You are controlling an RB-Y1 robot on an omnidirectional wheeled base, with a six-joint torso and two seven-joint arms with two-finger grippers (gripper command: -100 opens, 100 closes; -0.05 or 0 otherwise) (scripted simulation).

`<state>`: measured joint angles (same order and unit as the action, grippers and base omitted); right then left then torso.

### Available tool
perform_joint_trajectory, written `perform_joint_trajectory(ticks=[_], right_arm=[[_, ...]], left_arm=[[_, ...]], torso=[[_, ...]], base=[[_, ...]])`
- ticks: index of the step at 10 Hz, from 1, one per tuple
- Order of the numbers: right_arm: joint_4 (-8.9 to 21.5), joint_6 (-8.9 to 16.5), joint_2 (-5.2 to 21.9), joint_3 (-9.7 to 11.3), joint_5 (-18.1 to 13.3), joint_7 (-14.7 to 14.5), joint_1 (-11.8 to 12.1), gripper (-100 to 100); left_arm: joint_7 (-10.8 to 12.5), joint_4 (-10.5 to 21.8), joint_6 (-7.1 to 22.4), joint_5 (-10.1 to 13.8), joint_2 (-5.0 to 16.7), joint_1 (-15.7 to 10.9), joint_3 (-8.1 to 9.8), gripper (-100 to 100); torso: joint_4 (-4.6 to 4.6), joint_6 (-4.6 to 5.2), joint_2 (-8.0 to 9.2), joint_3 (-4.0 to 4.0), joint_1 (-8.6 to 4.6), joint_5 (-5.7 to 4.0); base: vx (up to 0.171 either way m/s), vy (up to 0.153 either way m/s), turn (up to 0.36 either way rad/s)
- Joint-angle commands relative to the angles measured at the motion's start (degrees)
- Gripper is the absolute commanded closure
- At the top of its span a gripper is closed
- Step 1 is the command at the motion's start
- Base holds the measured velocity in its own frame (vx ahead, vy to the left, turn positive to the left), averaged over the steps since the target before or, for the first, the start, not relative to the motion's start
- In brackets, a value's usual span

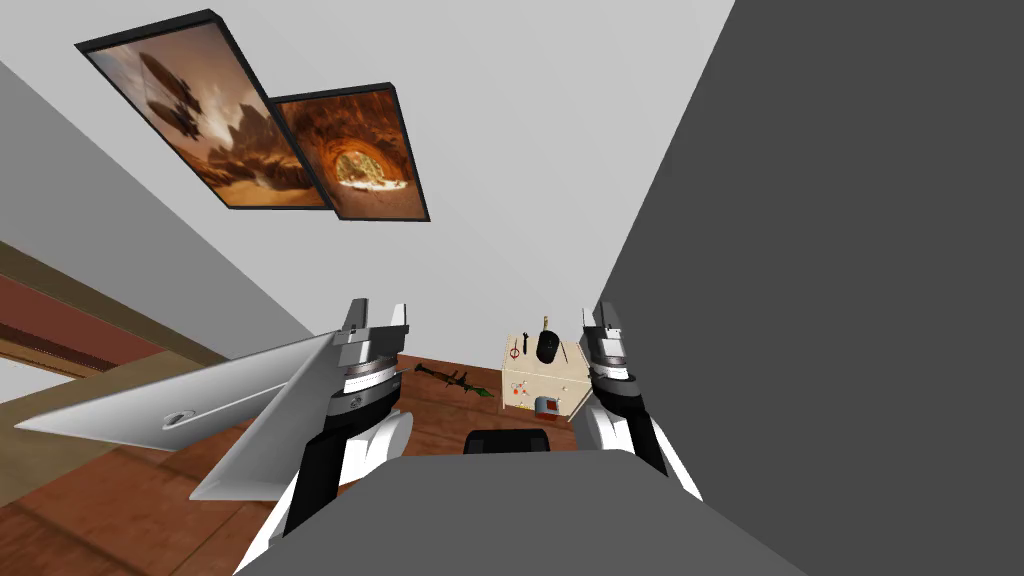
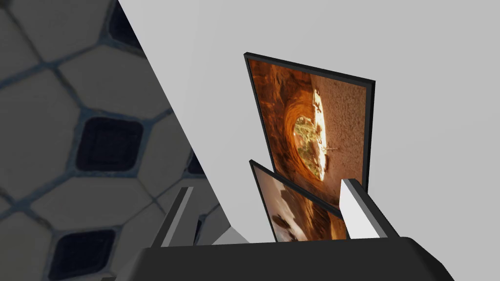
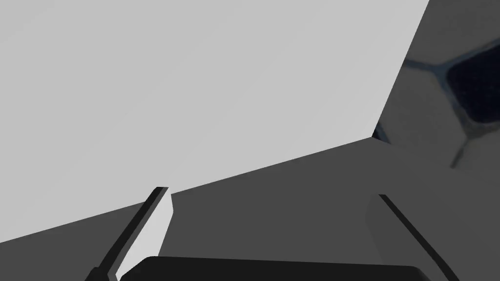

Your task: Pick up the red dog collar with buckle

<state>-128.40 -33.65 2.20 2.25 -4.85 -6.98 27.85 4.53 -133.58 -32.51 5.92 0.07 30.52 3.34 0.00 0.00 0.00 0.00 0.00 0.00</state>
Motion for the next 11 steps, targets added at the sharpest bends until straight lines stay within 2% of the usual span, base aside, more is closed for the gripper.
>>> perform_joint_trajectory(ticks=[1, 4, 8, 9, 10, 11], right_arm=[[1.71, 2.08, 1.50, 0.70, -1.58, 1.21, -0.38, -100], [4.40, 5.72, 3.18, 1.79, -4.40, 3.24, -1.26, -100], [9.75, 12.53, 5.42, 3.72, -10.19, 6.91, -3.02, -100], [9.75, 12.95, 5.42, 3.72, -10.19, 6.91, -3.02, -100], [11.43, 15.05, 5.94, 4.27, -11.98, 7.92, -3.51, -100], [11.43, 15.11, 5.94, 4.27, -11.98, 7.92, -3.51, -100]], left_arm=[[0.00, 0.00, 0.00, 0.00, 0.00, 0.00, 0.00, 0], [0.00, 0.00, 0.00, 0.00, -0.01, 0.00, -0.01, 0], [0.00, -0.01, 0.00, 0.00, -0.01, 0.01, -0.01, 0], [0.00, -0.01, 0.00, 0.00, -0.01, 0.01, -0.01, 0], [0.00, -0.01, 0.00, 0.00, -0.01, 0.00, -0.01, 0], [0.00, 0.00, 0.00, 0.00, -0.01, 0.00, -0.01, 0]], torso=[[0.00, 0.00, 0.00, 0.00, 0.00, 0.00], [-0.02, -0.01, -0.12, -0.07, 0.51, 0.11], [-0.07, 0.00, -0.29, -0.17, 0.55, 0.13], [-0.07, 0.00, -0.29, -0.17, 0.52, 0.12], [-0.05, -0.01, -0.20, -0.12, 0.38, 0.10], [-0.04, 0.00, -0.16, -0.10, 0.31, 0.08]], base=[[0.019, 0.082, -0.107], [0.029, 0.140, -0.090], [0.066, 0.146, -0.093], [0.030, 0.095, -0.034], [0.022, 0.080, -0.052], [0.029, 0.061, -0.028]])
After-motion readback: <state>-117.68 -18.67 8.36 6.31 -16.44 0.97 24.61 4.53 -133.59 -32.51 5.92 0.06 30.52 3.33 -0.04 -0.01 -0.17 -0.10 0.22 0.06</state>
